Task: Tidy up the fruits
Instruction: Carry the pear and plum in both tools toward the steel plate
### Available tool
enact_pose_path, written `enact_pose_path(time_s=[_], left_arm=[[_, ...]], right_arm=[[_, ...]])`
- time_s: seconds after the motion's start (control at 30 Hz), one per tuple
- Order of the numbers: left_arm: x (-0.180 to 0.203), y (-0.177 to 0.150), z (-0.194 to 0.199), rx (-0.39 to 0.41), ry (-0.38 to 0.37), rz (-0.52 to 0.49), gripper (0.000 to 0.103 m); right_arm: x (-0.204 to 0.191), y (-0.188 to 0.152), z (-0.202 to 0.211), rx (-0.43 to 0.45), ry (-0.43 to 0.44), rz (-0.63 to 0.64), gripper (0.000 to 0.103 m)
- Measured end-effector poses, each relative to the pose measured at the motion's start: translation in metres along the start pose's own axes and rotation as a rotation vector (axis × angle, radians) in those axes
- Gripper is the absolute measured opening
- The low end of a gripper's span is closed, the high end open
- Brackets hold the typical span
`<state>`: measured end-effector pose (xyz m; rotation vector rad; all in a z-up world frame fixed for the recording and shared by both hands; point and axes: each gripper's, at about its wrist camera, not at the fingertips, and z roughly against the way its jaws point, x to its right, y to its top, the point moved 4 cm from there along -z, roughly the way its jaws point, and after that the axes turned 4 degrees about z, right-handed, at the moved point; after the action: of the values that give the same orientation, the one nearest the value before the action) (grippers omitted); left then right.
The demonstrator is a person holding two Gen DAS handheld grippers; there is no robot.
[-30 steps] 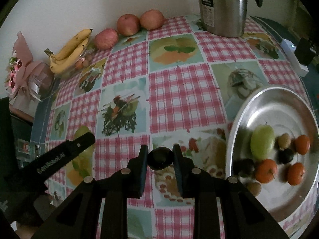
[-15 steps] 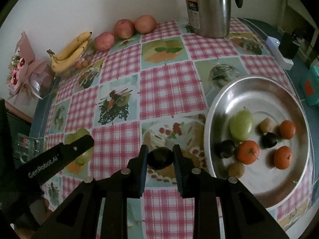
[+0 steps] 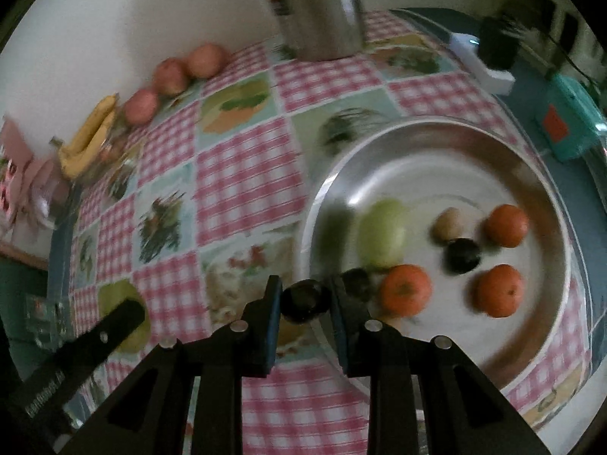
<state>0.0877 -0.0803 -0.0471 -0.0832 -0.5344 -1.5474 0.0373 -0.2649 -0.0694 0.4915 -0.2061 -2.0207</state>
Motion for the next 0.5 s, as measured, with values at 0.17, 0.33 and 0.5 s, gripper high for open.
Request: enact_pose_path(time_s=[0.17, 0.33, 0.5], left_arm=[[0.028, -0.014, -0.01, -0.038, -0.02, -0.077, 0.042], [0.063, -0.036, -0.022, -0.094, -0.059, -0.167, 0.042], [0.086, -0.051, -0.031, -0.123, -0.067, -0.225, 0.042]], right_arm=[[0.031, 0.005, 0.006, 0.015, -0.023, -0.087, 0.026], [0.053, 0.008, 0.016, 0.04, -0.04, -0.135, 0.026], [0.07, 0.007, 0.021, 0.048, -0.042, -0.174, 0.026]])
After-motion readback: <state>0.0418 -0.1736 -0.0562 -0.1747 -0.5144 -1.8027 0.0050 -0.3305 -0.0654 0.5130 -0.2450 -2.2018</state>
